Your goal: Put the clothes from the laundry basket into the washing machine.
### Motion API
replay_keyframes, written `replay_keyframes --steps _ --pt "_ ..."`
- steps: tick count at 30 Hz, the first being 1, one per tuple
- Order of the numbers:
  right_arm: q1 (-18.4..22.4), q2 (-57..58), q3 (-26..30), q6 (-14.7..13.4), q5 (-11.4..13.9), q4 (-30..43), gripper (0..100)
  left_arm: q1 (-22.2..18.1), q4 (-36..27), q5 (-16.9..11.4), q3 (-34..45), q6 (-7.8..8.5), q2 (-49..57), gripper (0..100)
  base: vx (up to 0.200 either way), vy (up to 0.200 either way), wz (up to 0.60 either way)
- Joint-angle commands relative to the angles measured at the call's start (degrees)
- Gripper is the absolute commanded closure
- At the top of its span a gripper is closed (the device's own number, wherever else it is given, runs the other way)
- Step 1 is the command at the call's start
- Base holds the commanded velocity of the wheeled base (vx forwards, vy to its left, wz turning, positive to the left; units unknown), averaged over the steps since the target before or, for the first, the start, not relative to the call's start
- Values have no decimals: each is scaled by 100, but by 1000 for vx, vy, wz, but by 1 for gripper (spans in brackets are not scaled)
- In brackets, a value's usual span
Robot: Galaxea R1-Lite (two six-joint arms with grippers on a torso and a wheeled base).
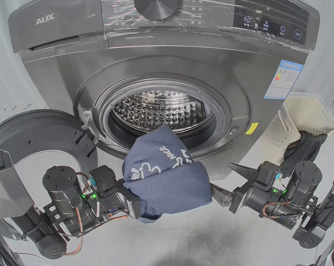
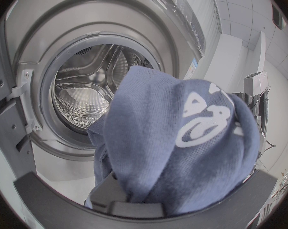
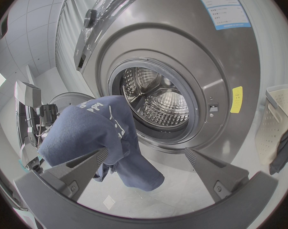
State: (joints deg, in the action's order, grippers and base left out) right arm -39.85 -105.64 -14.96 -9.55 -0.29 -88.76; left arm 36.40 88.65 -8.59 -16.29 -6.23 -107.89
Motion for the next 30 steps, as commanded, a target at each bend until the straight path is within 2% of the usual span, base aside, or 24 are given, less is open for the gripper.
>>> replay_keyframes --steps 1,4,11,16,17,20,21,24,27,30 --pt "-40 -18 28 -3 -6 -1 0 7 3 7 29 8 -31 100 200 0 0" --pt "-67 -9 19 -47 -155 8 0 7 3 7 3 8 -31 100 67 0 0" --pt "-67 9 28 -65 -164 8 0 7 3 16 -6 8 -145 100 0 0 0" --pt "-198 132 90 -74 -182 8 0 192 3 112 -85 -186 -154 100 0 0 0" --pt "-260 228 142 -56 -173 17 0 201 -6 218 -208 -256 -224 100 0 0 0" --pt "-278 237 204 -56 -173 17 0 192 -14 341 -481 -230 -479 100 0 0 0" --pt "-357 246 485 -12 -173 17 0 218 -23 561 -797 -247 -699 100 0 0 0" --pt "-691 316 863 -21 -199 17 0 324 -23 930 -1201 -238 -1050 100 0 0 0" --pt "-1121 439 1390 -3 -208 17 0 333 -120 1053 -1755 -247 -1296 100 0 0 0" --pt "-1271 475 1434 -21 -208 17 0 271 -313 1079 -2195 -265 -1560 100 0 0 0"
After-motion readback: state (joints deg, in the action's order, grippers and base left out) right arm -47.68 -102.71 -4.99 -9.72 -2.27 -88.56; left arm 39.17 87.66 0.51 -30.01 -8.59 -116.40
